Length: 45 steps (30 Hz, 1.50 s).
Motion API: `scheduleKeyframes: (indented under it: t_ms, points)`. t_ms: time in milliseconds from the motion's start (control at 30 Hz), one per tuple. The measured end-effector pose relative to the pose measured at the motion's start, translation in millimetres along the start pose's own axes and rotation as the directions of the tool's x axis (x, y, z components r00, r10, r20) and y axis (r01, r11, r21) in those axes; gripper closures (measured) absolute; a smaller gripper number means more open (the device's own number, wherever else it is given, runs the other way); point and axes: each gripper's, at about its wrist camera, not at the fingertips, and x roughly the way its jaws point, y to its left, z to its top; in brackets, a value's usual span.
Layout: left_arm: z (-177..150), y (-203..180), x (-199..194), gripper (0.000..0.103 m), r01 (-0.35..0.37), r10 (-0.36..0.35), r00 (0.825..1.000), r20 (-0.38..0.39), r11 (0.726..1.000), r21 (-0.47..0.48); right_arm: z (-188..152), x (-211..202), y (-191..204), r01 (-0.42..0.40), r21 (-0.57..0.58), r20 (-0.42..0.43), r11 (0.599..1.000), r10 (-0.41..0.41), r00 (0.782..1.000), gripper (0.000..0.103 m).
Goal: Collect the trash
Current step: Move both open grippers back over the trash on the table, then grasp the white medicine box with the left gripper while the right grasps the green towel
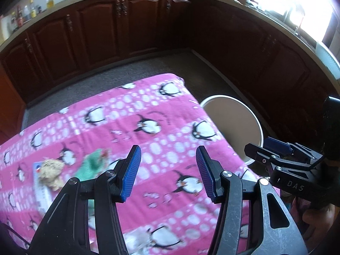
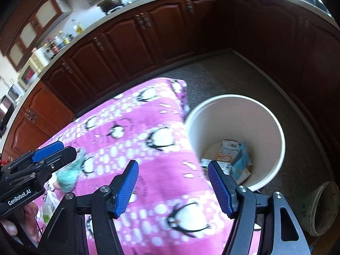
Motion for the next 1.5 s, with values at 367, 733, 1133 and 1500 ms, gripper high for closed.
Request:
scheduleKeyframes:
  t_ms: [367, 733, 1133, 1500]
  points:
    - [-31.7, 67.3, -51.9, 0.051, -0.076, 0.080, 0.996, 0.047, 0.994, -0.077, -7.8, -6.5, 66.8, -0.070, -0.091, 0.007, 0.993, 0.071, 0.997, 0.034]
    - [-66.8, 129.9, -71.2, 0.051, -0.137, 0.146, 0.988, 0.042, 0.976, -0.170, -21.9, 6.7, 126.1, -0.134, -0.176, -0.052, 0.975, 0.127, 0.991, 0.033]
    - [-104.6, 202.5, -62.9, 0.050, -0.136, 0.129, 0.991, -0.043, 0.946, -0.293, -32.4, 43.6, 178.4, -0.202, -0.209, -0.153, 0.957, 0.172, 0.973, 0.031]
    - [-111.0, 237.1, -7.9, 0.050, -0.145, 0.098, 0.983, -0.159, 0.934, -0.326, -33.7, 106.2, 210.4, -0.265, -0.156, -0.284, 0.952, 0.213, 0.935, 0.029]
